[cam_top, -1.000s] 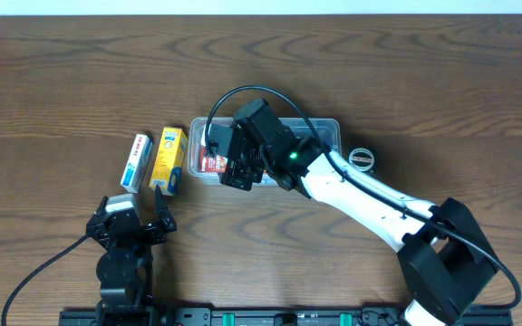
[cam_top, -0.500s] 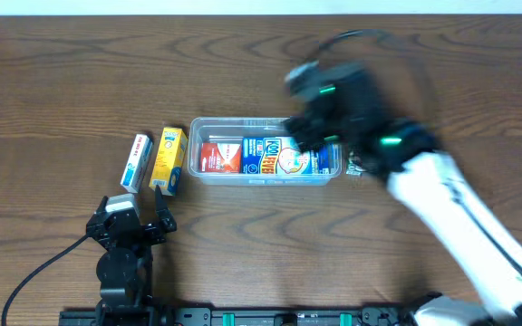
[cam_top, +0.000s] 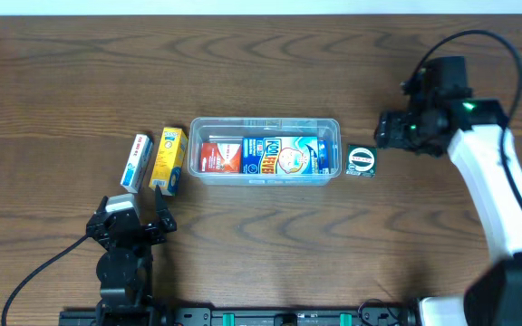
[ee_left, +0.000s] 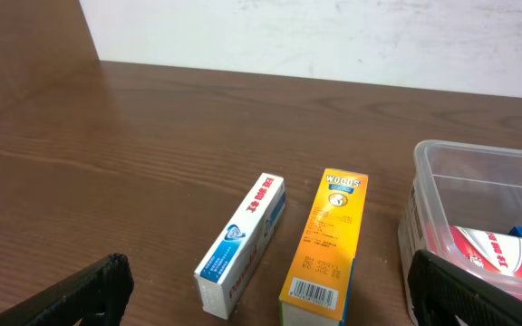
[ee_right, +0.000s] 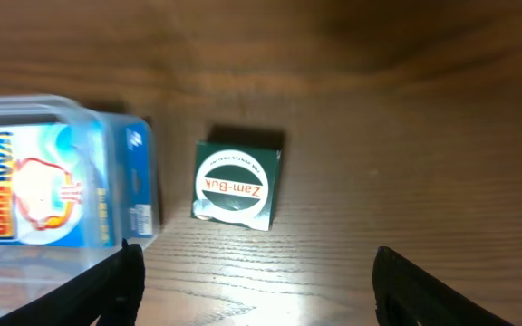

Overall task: Pack container
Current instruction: 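Release the red box and grasp the green Zam-Buk box, then carry the green box into the container and lower it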

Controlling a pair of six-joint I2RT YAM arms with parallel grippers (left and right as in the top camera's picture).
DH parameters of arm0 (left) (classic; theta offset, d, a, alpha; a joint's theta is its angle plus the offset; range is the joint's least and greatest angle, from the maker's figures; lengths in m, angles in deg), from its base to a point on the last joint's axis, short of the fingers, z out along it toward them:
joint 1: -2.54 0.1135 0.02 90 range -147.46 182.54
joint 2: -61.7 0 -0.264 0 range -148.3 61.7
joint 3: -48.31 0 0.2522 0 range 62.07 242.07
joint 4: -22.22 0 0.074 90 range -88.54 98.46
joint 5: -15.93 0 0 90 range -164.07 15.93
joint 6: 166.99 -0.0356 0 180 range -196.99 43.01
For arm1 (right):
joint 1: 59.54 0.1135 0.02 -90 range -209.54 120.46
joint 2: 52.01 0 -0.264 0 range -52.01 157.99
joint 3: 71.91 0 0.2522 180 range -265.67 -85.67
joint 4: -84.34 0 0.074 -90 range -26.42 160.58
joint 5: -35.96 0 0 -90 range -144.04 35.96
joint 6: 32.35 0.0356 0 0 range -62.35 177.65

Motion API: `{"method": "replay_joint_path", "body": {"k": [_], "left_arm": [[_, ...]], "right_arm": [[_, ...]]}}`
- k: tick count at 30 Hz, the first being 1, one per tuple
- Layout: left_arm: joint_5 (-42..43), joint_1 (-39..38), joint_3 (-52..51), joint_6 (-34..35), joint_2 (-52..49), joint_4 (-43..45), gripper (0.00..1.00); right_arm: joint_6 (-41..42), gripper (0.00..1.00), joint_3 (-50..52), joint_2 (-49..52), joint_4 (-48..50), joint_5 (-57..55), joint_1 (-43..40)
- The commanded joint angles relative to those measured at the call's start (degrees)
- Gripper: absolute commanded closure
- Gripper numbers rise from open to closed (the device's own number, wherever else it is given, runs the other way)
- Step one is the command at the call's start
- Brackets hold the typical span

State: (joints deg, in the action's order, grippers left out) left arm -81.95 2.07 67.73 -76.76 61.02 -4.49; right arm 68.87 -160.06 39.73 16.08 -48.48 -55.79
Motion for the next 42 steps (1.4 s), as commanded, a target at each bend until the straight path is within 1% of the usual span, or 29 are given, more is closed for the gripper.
{"method": "replay_joint_path", "body": {"k": [1,6,9,10,23,29,33,35,37,38,40,42], "left_arm": [[0.0,0.3,-1.5,0.5,0.0,-0.4,0.02],[0.0,0.3,-1.5,0.5,0.0,-0.4,0.02],[-0.1,0.3,-1.5,0.5,0.0,-0.4,0.02],[0.0,0.3,-1.5,0.5,0.0,-0.4,0.02],[0.0,0.3,-1.5,0.5,0.0,-0.4,0.02],[0.0,0.3,-1.5,0.5,0.0,-0.4,0.02],[0.0,0.3,-1.5,0.5,0.0,-0.4,0.02],[0.0,0.3,-1.5,0.5,0.0,-0.4,0.02],[0.0,0.3,-1.5,0.5,0.0,-0.4,0.02],[0.0,0.3,-1.5,0.5,0.0,-0.4,0.02],[0.0,0.3,-1.5,0.5,0.0,-0.4,0.02],[0.0,0.3,-1.5,0.5,0.0,-0.4,0.02]], "right_arm": [[3.0,0.24,0.7,5.6,0.6,0.6,1.4],[5.6,0.23,0.7,14.6,3.0,0.3,1.6],[5.3,0.18,0.7,17.9,5.0,1.7,1.7],[4.2,0.18,0.7,18.7,5.6,2.8,1.9],[4.6,0.15,0.7,21.9,8.9,0.5,5.4],[6.1,0.21,0.9,21.9,7.1,-4.3,4.9],[5.9,0.3,0.9,21.9,7.2,-4.9,4.4],[5.9,0.32,0.9,21.8,7.1,-5.6,4.4],[5.7,0.39,0.9,21.4,6.8,-5.6,4.4],[5.2,0.41,0.9,21.1,6.8,-5.6,4.4],[4.3,0.52,0.9,20.2,6.8,-5.6,4.4],[4.0,0.53,0.9,18.9,6.7,-5.6,4.4]]}}
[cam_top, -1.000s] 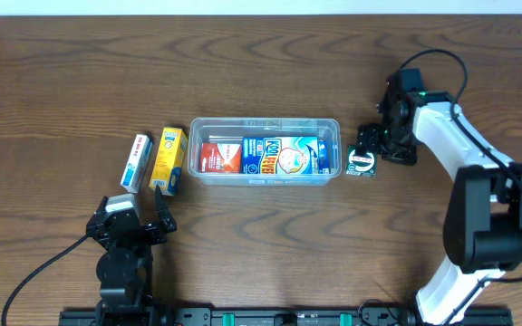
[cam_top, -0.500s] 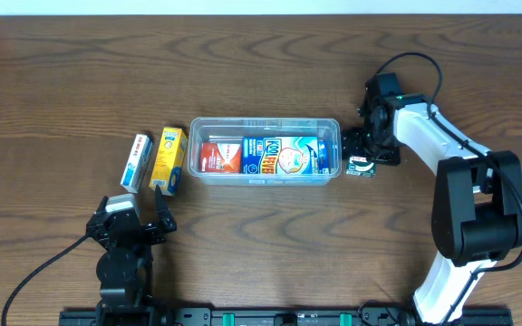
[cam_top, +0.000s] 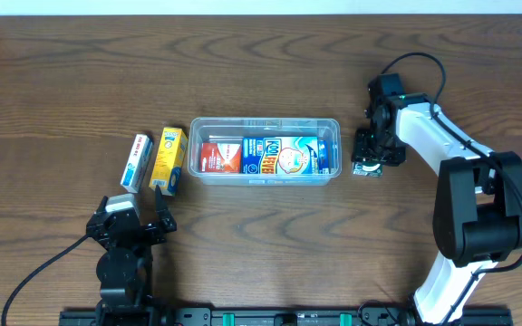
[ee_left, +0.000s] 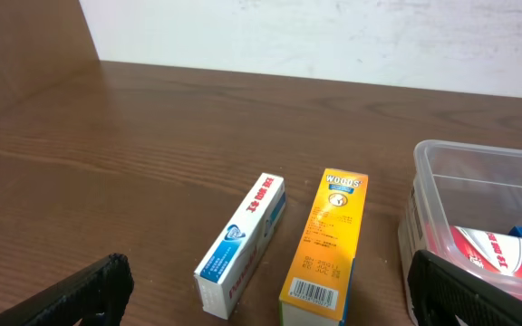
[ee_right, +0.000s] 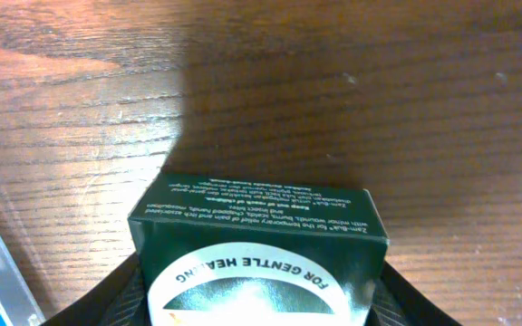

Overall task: Pack container
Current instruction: 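Carry the green box into the container and lower it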

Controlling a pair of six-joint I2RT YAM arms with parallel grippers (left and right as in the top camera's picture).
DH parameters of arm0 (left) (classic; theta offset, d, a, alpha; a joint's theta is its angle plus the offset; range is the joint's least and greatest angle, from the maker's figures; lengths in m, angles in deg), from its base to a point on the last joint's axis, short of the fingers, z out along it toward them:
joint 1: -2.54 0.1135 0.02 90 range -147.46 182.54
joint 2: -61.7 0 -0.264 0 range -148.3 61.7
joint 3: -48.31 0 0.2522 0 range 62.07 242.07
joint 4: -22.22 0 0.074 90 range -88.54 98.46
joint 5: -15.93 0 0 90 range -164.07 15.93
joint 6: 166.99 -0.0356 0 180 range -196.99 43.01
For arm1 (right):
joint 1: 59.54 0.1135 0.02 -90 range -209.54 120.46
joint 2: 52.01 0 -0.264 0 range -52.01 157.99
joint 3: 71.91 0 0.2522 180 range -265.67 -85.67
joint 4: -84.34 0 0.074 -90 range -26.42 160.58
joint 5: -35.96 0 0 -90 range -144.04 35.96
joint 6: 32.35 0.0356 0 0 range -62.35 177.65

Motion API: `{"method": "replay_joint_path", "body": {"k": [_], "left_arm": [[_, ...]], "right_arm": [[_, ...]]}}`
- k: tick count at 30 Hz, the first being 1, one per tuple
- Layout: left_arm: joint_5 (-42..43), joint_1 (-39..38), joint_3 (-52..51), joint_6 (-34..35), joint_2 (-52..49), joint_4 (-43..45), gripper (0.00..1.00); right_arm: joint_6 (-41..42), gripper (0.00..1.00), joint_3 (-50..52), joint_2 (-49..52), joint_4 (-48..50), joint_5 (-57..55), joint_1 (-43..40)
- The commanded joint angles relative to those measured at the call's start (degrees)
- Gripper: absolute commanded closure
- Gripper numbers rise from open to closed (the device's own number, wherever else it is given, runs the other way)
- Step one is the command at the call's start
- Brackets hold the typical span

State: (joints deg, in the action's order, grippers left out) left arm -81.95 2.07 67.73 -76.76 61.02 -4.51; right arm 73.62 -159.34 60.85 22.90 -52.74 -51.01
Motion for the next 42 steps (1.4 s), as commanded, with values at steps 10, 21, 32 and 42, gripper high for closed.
{"method": "replay_joint_path", "body": {"k": [10,21,32,42], "left_arm": [[0.0,0.3,-1.5,0.5,0.0,-0.3,0.02],[0.0,0.3,-1.5,0.5,0.0,-0.4,0.02],[0.0,0.3,-1.5,0.5,0.0,-0.4,0.02],[-0.1,0.3,-1.5,0.5,0.0,-0.3,0.02]], "right_arm": [[-1.9,0.66,-0.5,-16.9,-3.8,-3.7,0.9],[-14.7,0.91,-0.5,-32.6,7.1,-3.2,18.1],[-37.0,0.96,-0.5,-20.9,31.1,-3.2,35.9],[-44.2,0.99,-0.6,-6.8,41.4,-2.3,37.6]]}}
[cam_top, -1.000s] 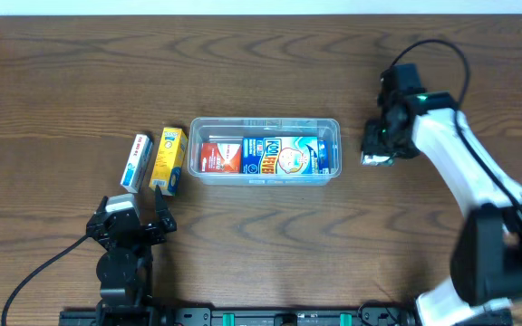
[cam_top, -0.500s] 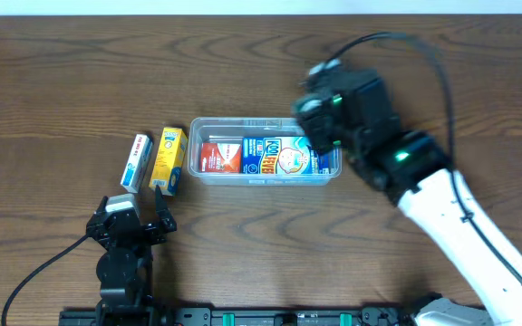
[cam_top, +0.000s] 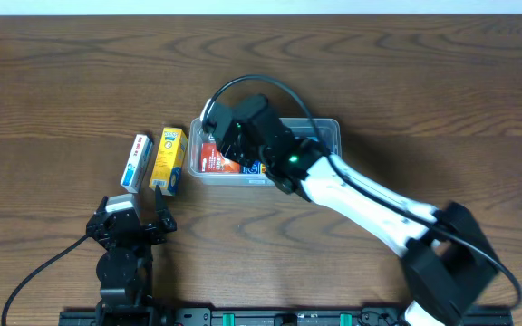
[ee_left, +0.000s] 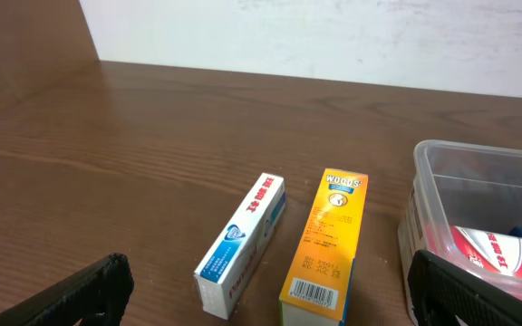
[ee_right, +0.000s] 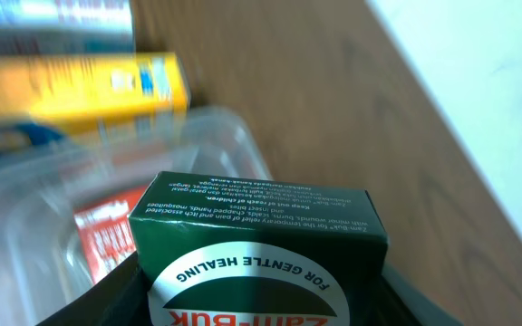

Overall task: Pack container
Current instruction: 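Carry the green box into the container and lower it, then release the green box and raise the right arm aside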

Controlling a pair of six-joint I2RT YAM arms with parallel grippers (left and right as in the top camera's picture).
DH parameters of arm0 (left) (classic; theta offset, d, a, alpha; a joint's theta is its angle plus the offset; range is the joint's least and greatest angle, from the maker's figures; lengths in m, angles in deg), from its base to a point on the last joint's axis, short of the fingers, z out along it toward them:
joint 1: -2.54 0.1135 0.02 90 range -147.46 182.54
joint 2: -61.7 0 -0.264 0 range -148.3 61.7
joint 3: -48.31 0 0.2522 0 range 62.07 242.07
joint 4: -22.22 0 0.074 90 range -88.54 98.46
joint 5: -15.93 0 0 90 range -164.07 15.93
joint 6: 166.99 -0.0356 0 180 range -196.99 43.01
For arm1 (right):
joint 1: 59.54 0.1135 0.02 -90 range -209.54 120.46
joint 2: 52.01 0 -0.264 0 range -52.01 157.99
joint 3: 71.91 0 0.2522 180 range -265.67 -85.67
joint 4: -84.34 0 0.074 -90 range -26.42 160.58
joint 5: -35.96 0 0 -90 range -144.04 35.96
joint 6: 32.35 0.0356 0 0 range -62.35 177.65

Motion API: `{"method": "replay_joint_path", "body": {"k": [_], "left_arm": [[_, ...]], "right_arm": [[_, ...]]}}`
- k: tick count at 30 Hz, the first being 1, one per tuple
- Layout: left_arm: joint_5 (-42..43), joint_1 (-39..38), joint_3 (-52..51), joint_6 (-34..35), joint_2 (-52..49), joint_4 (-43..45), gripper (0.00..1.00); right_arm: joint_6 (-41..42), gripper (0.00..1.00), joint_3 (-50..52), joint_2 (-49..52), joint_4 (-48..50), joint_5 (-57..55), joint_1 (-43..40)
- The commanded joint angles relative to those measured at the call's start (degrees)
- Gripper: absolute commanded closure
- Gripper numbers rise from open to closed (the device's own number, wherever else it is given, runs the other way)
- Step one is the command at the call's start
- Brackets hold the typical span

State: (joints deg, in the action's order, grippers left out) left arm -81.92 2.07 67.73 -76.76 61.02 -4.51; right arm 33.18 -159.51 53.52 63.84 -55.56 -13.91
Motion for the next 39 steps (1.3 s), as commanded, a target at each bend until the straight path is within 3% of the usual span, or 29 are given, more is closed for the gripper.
{"method": "replay_joint_path", "body": {"k": [1,3,5,9,14,15,24,31,35,39], "left_arm": [[-0.1,0.3,-1.5,0.5,0.0,-0.3,0.02],[-0.1,0.3,-1.5,0.5,0.0,-0.4,0.02],[-0.1,0.3,-1.5,0.5,0.0,-0.3,0.02],[-0.1,0.3,-1.5,0.5,0.0,-0.3,0.02],[-0.1,0.3,-1.5,0.5,0.0,-0.3,0.02],[-0.1,0.3,-1.5,0.5,0.0,-0.3,0.02],[-0.1,0.3,-1.5,0.5,0.0,-0.4,0.02],[-0.1,0.3,-1.5,0.5,0.0,-0.3,0.02],[-0.1,0.3,-1.5,0.5,0.0,-0.3,0.02],[-0.1,0.3,-1.5,0.5,0.0,-0.3,0.02]], "right_arm": [[-3.7,0.99,-0.4,0.5,0.3,1.3,0.6],[-3.7,0.88,-1.1,0.1,-0.4,2.9,0.9],[-3.7,0.67,-2.7,-0.2,-2.1,4.7,1.1],[-3.7,0.53,-7.2,-0.4,-6.7,6.4,1.3],[-3.9,0.08,-11.3,-0.4,-11.4,6.1,0.9],[-3.9,0.03,-11.5,-0.4,-11.8,6.1,0.8],[-1.2,0.01,-11.6,-1.9,-17.5,3.4,-0.3],[24.7,0.01,-11.6,-10.6,-27.1,-8.3,-8.1],[39.5,0.01,-11.6,-16.4,-36.7,-8.0,-19.3],[48.8,0.01,-11.6,-19.4,-45.1,-2.3,-32.2]]}}
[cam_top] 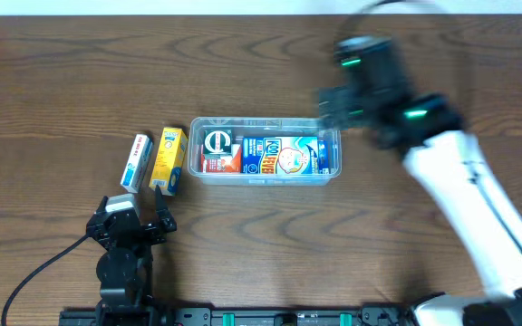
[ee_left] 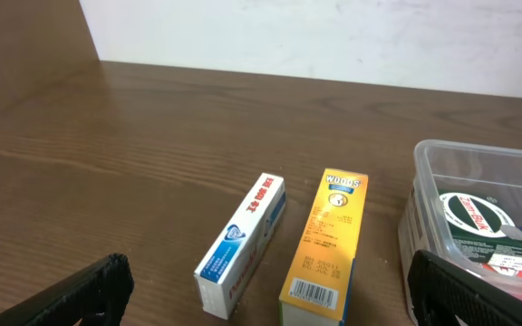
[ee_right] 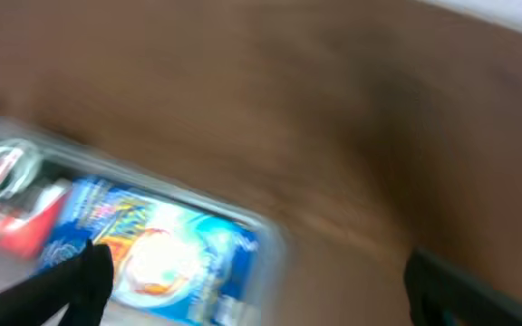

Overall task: Pack container
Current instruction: 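Release the green box and raise the right arm aside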

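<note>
The clear plastic container (cam_top: 332, 129) sits mid-table. Inside it lie a green Zam-Buk box (cam_top: 217, 143) at the left end, on top of a red box (cam_top: 216, 163), and a blue Kool Fever box (cam_top: 284, 156) to the right. The green box (ee_left: 472, 214) also shows in the left wrist view. A white toothpaste box (cam_top: 137, 161) and a yellow Woods box (cam_top: 167, 159) lie left of the container. My left gripper (ee_left: 259, 292) rests open near the front edge, with nothing between its fingers. My right gripper (ee_right: 259, 276) is open and empty, blurred, above the container's right end.
The wooden table (cam_top: 261, 244) stretches all around the container. A black cable (cam_top: 34, 276) runs from the left arm toward the front left.
The green Zam-Buk box has been let go and now lies in the container's left end. My right gripper has opened and moved from over that end to the container's right end.
The green box first lay on the table right of the container with my right gripper open above it. Then the gripper was shut on it there, then held it over the container's left end. Now the box lies inside. The left arm has stayed still.
</note>
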Controlling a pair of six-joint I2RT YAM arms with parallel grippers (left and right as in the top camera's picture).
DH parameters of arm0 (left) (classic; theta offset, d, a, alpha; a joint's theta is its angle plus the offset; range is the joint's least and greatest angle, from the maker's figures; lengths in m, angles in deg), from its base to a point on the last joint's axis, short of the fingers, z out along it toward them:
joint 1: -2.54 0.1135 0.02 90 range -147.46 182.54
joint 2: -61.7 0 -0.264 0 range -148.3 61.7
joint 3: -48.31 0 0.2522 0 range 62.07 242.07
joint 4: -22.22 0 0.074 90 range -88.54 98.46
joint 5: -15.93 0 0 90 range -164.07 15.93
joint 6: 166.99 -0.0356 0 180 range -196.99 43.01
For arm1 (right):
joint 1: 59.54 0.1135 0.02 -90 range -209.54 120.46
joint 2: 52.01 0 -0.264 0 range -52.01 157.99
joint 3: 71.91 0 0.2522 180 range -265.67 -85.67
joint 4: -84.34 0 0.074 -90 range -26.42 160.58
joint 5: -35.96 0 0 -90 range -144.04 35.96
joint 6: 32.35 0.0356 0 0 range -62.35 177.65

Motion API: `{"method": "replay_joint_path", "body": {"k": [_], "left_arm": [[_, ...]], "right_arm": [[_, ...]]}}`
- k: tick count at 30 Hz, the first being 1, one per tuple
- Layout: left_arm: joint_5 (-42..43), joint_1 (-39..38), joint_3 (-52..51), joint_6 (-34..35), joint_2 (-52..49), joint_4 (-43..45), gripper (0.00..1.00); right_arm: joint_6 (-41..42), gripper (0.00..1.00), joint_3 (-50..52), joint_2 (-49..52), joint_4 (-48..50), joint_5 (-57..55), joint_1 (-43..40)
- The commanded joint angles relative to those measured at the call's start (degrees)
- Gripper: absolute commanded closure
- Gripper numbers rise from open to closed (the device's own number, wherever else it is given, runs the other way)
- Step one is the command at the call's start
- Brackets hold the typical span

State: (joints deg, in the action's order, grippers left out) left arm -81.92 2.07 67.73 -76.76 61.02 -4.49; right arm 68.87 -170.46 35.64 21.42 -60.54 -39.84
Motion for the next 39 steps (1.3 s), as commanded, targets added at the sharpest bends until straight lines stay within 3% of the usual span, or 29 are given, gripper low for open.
{"method": "replay_joint_path", "body": {"k": [1,5,10,30,39], "left_arm": [[-0.1,0.3,-1.5,0.5,0.0,-0.4,0.02],[-0.1,0.3,-1.5,0.5,0.0,-0.4,0.02],[-0.1,0.3,-1.5,0.5,0.0,-0.4,0.02],[-0.2,0.3,-1.5,0.0,0.0,1.5,0.02],[9.8,0.3,0.7,2.5,-0.1,1.3,0.02]], "right_arm": [[14.3,0.01,-0.7,-1.7,-4.5,4.6,-9.4],[17.1,0.01,-0.6,-1.4,-10.4,10.4,-19.3],[17.6,0.01,-0.6,-1.3,-13.9,10.9,-24.4],[17.6,0.01,-0.6,-1.3,-13.9,10.9,-24.8],[17.6,0.01,-0.6,-1.3,-13.9,10.9,-24.8]]}}
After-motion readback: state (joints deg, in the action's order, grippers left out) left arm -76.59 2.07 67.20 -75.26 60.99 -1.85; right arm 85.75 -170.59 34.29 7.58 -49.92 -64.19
